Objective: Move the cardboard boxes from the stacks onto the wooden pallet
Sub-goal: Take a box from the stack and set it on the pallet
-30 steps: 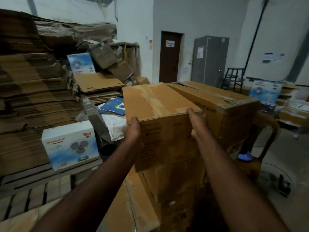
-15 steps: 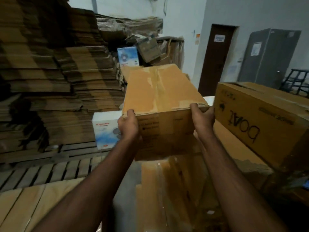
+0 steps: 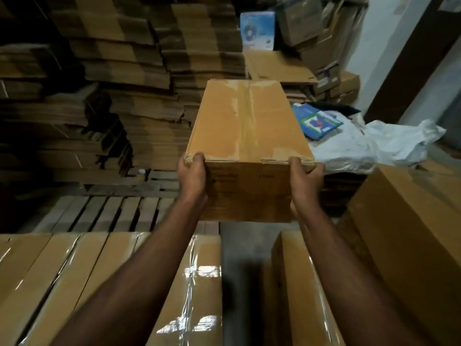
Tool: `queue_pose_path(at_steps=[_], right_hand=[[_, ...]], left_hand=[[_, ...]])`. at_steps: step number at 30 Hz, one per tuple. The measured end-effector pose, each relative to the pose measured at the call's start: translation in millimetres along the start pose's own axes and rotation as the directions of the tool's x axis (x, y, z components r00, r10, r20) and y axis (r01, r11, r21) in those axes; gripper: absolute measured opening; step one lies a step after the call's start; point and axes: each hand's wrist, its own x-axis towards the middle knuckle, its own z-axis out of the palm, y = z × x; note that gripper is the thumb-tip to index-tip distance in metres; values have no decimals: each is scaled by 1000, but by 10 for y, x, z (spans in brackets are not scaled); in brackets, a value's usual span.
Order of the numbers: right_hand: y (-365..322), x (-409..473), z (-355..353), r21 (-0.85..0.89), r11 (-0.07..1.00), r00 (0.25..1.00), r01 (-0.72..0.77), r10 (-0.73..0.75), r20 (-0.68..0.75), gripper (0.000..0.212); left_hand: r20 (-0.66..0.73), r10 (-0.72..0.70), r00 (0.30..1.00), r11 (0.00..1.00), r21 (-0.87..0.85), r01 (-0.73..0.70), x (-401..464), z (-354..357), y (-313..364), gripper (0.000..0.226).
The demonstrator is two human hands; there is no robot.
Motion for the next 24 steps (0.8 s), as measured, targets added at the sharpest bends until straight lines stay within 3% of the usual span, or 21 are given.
queue_pose_path(at_steps=[4, 8, 12, 17, 20, 24], right_hand=[[721, -12, 932, -123, 991, 999, -45, 47, 19, 30], [1574, 15, 1551, -199, 966, 985, -167, 174, 19, 65], [2376, 145, 1990, -246, 941, 966, -235, 254, 52, 84], [3307, 510, 2374, -279, 928, 961, -246, 271, 52, 48], [3807, 736, 2611, -248, 934, 958, -258, 281, 61, 37], [4350, 1004, 2927, -200, 947, 962, -252, 268, 57, 30]], left_hand=[[-72, 19, 997, 995, 101, -11, 886, -546, -306, 44], [-94, -5, 996, 974, 224, 26, 1573, -919, -774, 44], [-119, 0, 993, 945, 325, 39, 2175, -1205, -1355, 37], [-139, -21, 990, 937, 344, 68, 2820, -1233, -2083, 31], [-164, -68, 984, 934, 336, 121, 3213, -1277, -2486, 45], [-229, -72, 971, 924, 350, 151, 3704, -1310, -2952, 46]])
